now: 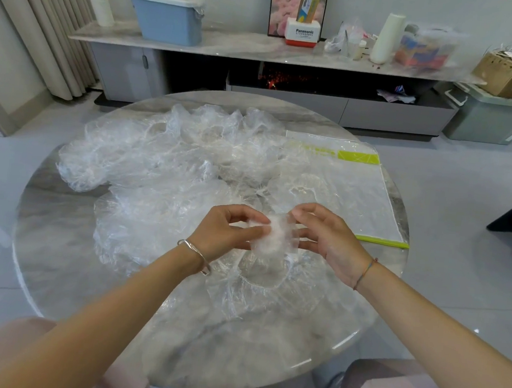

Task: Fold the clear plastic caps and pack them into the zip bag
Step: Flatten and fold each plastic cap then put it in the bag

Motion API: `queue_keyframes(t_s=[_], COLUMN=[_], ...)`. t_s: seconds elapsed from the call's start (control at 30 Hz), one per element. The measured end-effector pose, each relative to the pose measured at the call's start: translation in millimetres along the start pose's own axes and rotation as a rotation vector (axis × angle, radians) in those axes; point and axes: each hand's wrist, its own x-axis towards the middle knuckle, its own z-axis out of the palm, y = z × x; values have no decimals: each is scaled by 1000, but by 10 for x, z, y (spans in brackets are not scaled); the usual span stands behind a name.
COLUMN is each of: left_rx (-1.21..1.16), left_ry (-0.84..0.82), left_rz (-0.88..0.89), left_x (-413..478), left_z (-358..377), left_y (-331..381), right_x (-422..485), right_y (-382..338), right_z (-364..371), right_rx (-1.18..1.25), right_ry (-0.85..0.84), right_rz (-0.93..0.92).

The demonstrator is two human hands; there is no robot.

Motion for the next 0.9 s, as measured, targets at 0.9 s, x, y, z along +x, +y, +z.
queue_keyframes(t_s=[0.9], left_rx=[1499], left_ry=[-194], left_rz=[114], left_x=[1328], left_z=[701], left_y=[-768], right_x=[588], right_y=[218], right_z=[-1174], right_rx=[-248], right_ry=[448], right_rz=[12])
